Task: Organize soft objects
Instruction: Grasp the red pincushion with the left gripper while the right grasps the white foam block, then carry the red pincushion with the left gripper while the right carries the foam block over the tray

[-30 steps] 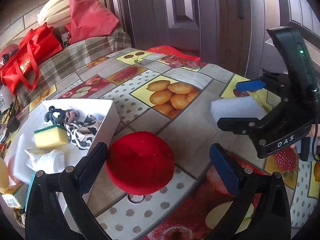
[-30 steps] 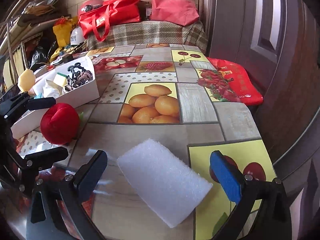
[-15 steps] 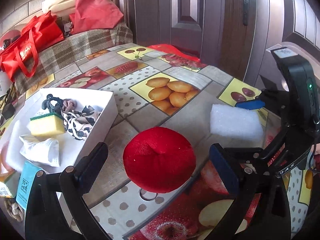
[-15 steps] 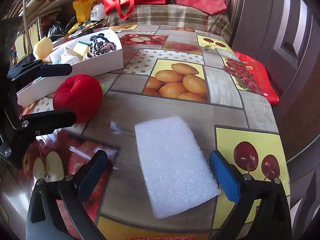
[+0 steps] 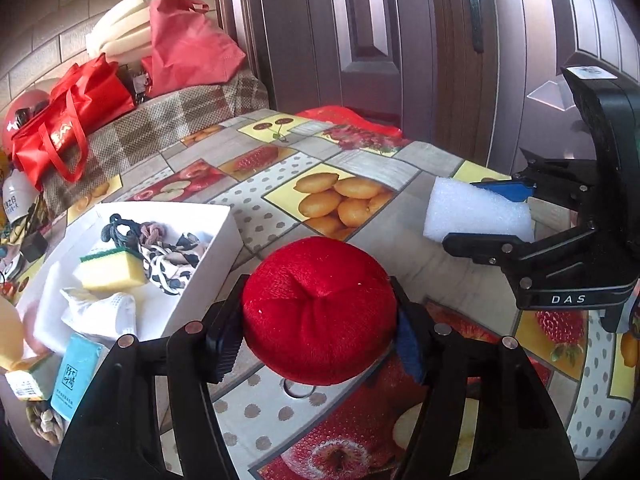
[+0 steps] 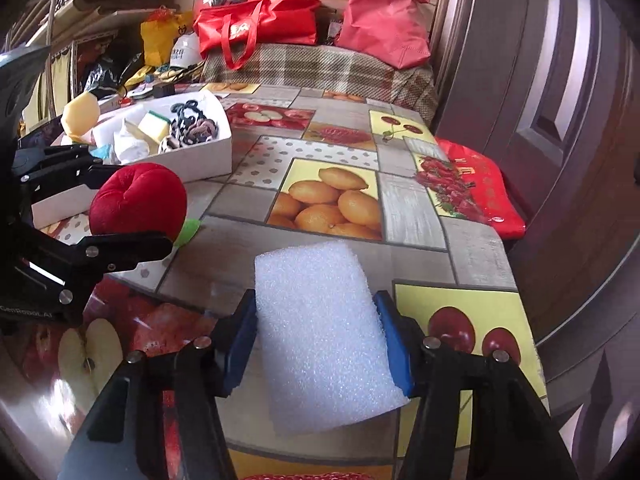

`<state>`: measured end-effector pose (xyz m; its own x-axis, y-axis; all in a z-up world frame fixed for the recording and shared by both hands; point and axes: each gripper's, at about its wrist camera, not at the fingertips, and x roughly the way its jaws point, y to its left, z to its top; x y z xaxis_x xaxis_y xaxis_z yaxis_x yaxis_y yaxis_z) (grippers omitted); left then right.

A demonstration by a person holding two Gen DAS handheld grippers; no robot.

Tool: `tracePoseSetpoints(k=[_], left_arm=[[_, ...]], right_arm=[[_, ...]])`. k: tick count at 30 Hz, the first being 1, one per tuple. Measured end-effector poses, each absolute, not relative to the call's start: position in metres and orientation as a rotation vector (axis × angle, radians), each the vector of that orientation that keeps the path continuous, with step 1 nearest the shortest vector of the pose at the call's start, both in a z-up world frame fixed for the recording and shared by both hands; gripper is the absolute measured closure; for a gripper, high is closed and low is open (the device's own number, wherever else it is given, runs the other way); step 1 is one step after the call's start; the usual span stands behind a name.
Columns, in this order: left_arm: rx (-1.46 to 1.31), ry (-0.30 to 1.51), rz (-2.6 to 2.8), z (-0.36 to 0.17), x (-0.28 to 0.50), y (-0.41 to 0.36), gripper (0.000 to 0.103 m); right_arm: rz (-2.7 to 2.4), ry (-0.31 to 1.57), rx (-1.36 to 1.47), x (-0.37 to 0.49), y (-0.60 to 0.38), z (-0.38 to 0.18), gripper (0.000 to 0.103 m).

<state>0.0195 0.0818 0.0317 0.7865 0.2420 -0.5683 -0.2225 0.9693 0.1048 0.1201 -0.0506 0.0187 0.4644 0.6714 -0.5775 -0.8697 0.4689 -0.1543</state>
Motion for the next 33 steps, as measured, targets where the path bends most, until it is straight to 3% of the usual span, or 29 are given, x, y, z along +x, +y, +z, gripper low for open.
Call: tracePoseSetpoints(k=[10,33], left_arm=[[0.077,0.402,0.321,0.052,-0.024,0.067,0.039],[0.026,0.402,0.352,0.052,-0.098,0.088,0.039]], right_arm=[[0.895,0.295,-0.172,0.112,-0.083,0.046,0.045],[1.064,0.286,-0.18,0.043,-0.033,0.043,0.045]])
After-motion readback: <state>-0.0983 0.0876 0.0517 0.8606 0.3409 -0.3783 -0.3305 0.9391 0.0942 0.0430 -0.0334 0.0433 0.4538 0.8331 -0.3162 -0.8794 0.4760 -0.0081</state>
